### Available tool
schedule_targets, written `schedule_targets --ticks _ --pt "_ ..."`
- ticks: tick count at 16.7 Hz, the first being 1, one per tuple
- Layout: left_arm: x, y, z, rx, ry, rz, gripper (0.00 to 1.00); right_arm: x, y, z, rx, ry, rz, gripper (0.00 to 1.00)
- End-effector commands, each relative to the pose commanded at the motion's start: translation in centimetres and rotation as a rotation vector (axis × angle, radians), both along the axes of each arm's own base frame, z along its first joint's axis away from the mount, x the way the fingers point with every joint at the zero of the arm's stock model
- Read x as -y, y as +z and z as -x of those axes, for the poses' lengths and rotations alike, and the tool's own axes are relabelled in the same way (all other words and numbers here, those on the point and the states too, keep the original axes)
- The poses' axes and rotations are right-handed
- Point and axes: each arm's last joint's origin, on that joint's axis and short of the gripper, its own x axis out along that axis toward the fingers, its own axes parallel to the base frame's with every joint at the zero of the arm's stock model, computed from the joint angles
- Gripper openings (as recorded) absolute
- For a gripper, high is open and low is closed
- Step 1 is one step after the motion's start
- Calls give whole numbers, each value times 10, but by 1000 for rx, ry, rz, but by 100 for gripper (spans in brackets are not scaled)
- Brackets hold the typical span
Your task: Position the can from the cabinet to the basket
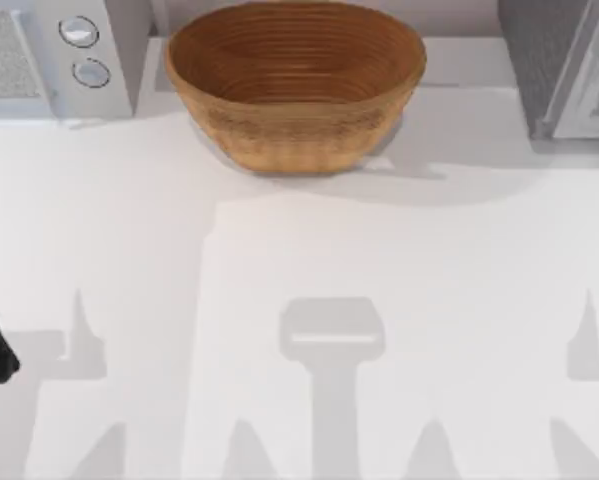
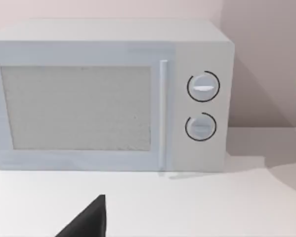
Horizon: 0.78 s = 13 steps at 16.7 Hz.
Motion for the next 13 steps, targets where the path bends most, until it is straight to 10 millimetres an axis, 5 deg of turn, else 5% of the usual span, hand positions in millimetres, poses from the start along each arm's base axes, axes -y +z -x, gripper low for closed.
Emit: schedule_targets --ticks 3,6,13 --pt "0 0 0 0 0 0 100 0 3 0 0 1 0 100" --pt "0 0 0 0 0 0 100 -1 27 0 -7 5 1 100" --pt "0 0 0 0 0 0 100 -9 154 -23 -32 2 5 100"
